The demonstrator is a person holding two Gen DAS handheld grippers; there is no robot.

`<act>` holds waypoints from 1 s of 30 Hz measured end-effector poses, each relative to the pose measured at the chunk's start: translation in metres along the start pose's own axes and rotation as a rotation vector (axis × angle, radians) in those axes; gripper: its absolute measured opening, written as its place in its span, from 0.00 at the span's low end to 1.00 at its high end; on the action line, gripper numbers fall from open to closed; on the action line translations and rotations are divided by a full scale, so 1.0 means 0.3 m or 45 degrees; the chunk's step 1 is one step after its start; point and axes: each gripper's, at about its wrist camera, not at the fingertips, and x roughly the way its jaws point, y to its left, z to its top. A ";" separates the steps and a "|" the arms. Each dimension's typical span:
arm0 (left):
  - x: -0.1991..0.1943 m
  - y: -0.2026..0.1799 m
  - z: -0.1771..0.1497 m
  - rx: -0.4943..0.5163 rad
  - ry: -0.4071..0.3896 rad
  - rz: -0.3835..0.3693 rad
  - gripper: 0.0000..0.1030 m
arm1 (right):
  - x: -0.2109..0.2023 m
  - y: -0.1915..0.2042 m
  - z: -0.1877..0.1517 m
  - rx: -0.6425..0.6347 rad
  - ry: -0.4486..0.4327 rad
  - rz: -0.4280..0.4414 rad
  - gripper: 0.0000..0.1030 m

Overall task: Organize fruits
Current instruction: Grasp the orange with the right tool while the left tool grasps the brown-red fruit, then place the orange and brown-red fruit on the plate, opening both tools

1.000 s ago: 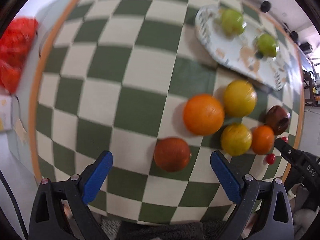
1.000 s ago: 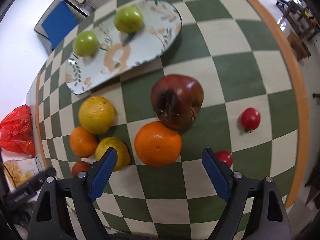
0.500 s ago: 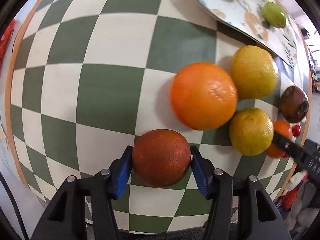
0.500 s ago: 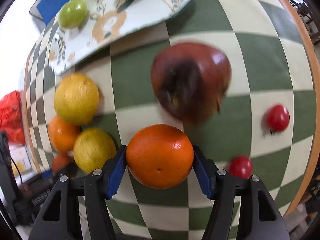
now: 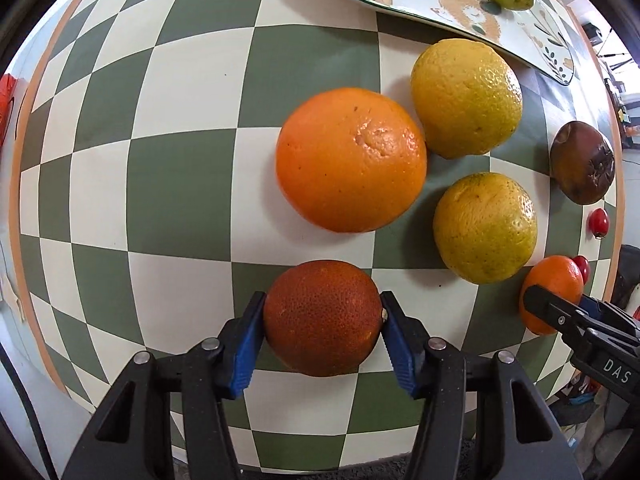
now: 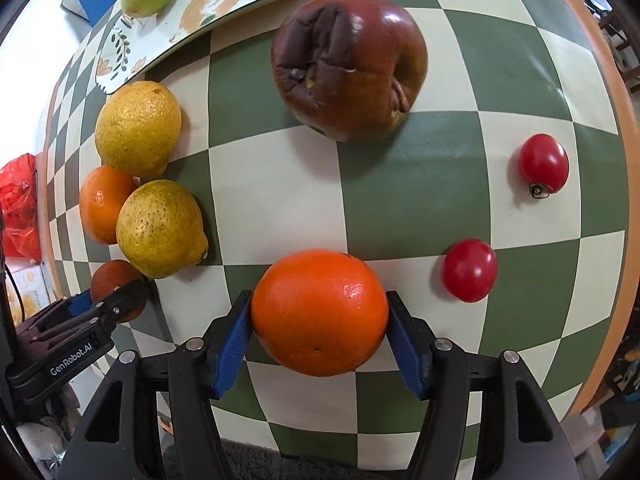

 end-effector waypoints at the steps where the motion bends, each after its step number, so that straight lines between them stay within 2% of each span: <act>1: -0.001 -0.001 -0.003 0.001 -0.002 0.002 0.51 | 0.000 0.006 0.000 -0.003 0.002 -0.003 0.64; 8: -0.028 0.046 0.045 0.003 -0.015 -0.018 0.51 | 0.013 0.043 0.001 -0.046 0.018 -0.030 0.64; 10: -0.081 0.042 0.062 0.016 -0.040 -0.036 0.51 | 0.012 0.057 -0.009 -0.056 0.020 -0.037 0.64; 12: -0.159 0.035 0.060 0.033 -0.082 -0.071 0.51 | -0.009 0.061 -0.020 -0.045 0.018 0.003 0.64; 17: -0.402 0.016 0.117 0.057 -0.235 -0.166 0.51 | -0.164 0.100 0.002 -0.046 -0.072 0.127 0.63; 21: -0.520 0.015 0.275 0.056 -0.308 -0.212 0.51 | -0.317 0.161 0.120 -0.084 -0.210 0.184 0.63; 24: -0.510 0.024 0.425 0.041 -0.304 -0.208 0.51 | -0.377 0.200 0.264 -0.118 -0.297 0.172 0.64; 26: -0.457 0.037 0.517 0.021 -0.256 -0.208 0.51 | -0.383 0.201 0.372 -0.123 -0.320 0.170 0.64; 30: -0.303 0.077 0.677 -0.052 -0.099 -0.224 0.51 | -0.292 0.266 0.528 -0.137 -0.275 0.178 0.64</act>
